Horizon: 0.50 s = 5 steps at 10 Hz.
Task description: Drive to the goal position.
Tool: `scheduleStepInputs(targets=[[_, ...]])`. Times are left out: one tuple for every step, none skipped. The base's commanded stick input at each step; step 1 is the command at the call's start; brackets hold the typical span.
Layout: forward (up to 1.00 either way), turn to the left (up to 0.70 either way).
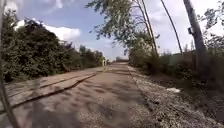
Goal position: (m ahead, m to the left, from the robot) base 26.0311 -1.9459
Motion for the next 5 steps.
scheduleStepInputs(targets=[[0.7,0.0],[0.7,0.0],[0.7,0.0],[0.7,0.0],[0.7,0.0]])
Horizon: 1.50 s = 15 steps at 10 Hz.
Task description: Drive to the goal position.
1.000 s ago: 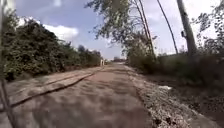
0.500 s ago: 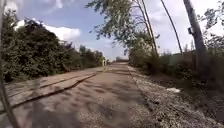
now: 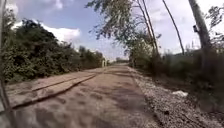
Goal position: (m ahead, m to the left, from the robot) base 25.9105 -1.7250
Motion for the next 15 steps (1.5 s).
scheduleStepInputs(targets=[[0.7,0.0],[0.7,0.0],[0.7,0.0],[0.7,0.0],[0.7,0.0],[0.7,0.0],[0.7,0.0],[0.7,0.0],[0.7,0.0],[0.7,0.0],[0.7,0.0],[0.7,0.0],[0.7,0.0],[0.7,0.0],[0.7,0.01]])
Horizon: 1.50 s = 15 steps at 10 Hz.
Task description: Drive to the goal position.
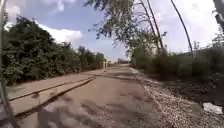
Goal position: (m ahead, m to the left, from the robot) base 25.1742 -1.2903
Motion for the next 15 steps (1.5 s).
scheduleStepInputs(targets=[[0.7,0.02],[0.7,0.02],[0.7,0.02],[0.7,0.02],[0.7,0.02],[0.7,0.02],[0.7,0.02],[0.7,0.02],[0.7,0.02],[0.7,0.02],[0.7,0.02],[0.7,0.02],[0.7,0.02],[0.7,0.02],[0.7,0.02]])
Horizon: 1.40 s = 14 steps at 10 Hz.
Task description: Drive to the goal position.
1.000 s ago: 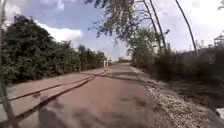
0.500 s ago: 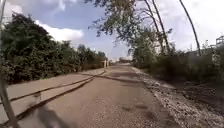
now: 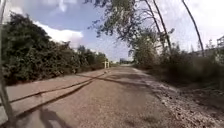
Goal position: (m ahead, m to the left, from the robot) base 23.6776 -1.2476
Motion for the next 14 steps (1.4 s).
scheduleStepInputs(targets=[[0.7,0.02],[0.7,0.02],[0.7,0.01],[0.7,0.01],[0.7,0.01],[0.7,0.0],[0.7,0.0],[0.7,0.0],[0.7,0.0],[0.7,0.0],[0.7,0.0],[0.7,0.0],[0.7,0.0],[0.7,0.0]])
